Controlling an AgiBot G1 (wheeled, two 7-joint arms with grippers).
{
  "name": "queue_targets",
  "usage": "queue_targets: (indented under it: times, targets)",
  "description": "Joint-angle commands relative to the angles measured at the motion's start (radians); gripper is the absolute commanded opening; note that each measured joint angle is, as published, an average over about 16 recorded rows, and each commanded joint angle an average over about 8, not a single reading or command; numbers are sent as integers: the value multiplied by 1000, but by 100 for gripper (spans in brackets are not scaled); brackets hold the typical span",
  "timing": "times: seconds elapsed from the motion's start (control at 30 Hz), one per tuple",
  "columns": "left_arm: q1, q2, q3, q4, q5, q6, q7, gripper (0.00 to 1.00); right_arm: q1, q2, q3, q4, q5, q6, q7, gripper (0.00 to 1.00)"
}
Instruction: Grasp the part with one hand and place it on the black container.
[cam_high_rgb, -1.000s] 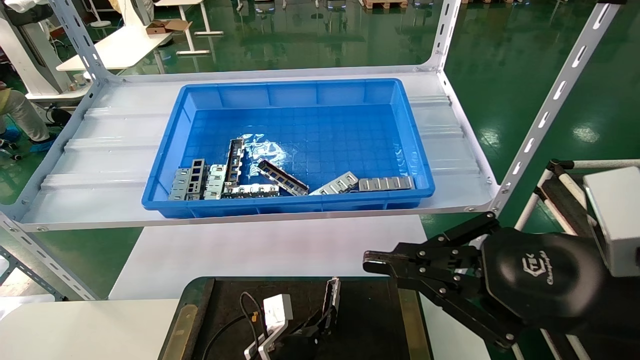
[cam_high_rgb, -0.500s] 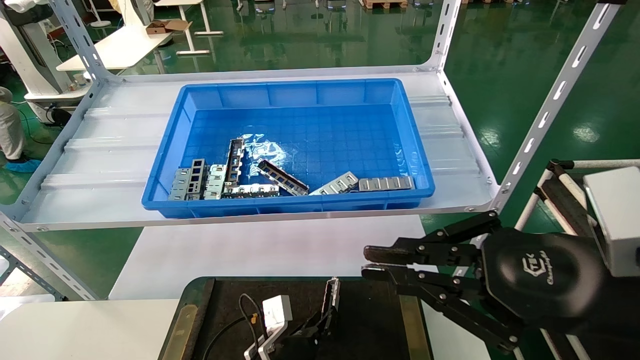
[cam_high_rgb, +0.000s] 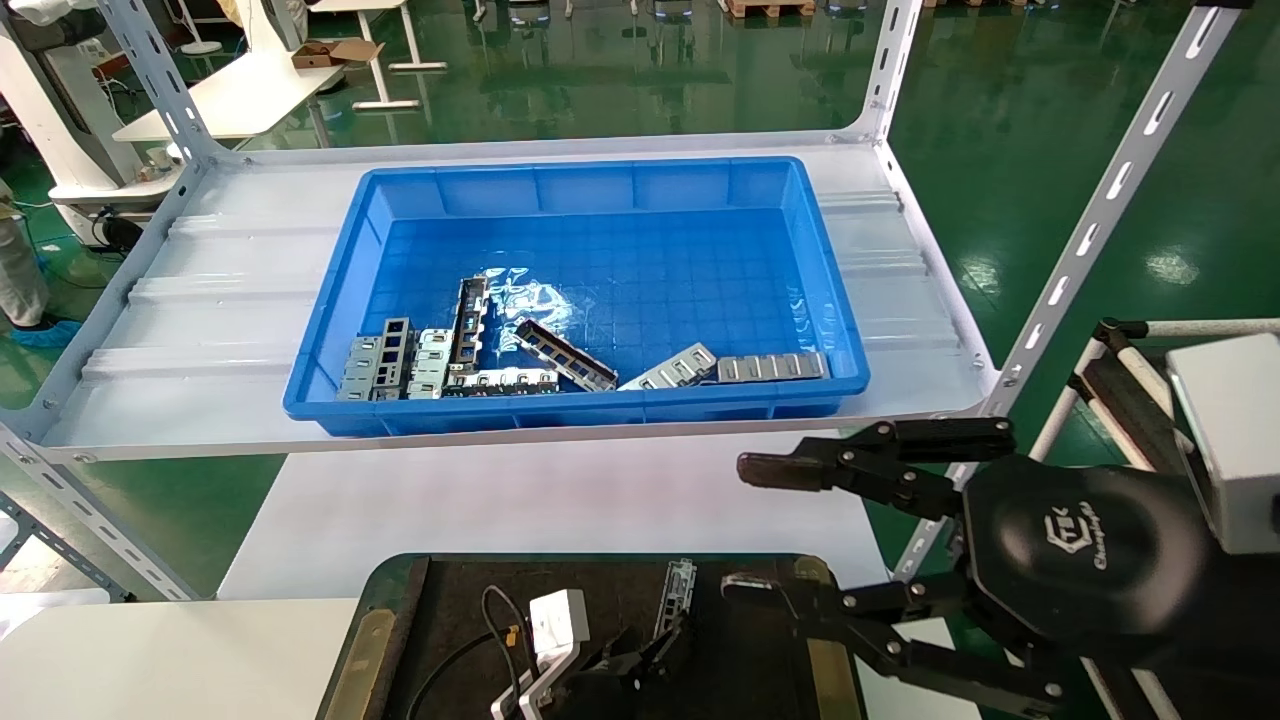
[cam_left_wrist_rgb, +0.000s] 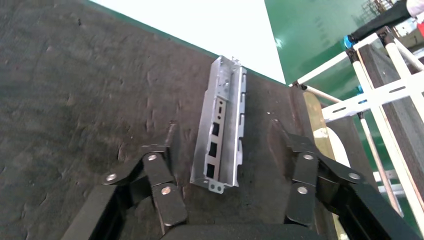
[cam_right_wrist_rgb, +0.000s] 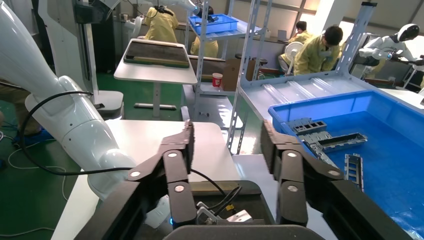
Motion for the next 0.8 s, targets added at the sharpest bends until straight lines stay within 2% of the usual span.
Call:
queue_targets:
  times: [0.03, 0.43, 0.8]
  targets:
    - [-2, -5, 3, -6, 5, 3, 5, 100, 0, 0, 0, 0, 0, 0, 0, 100]
    - [-35, -108, -10, -67, 124, 220, 69, 100, 0, 0, 0, 0, 0, 0, 0, 100]
    - [-22, -237, -104, -144, 194, 426, 154, 100, 0, 0, 0, 0, 0, 0, 0, 100]
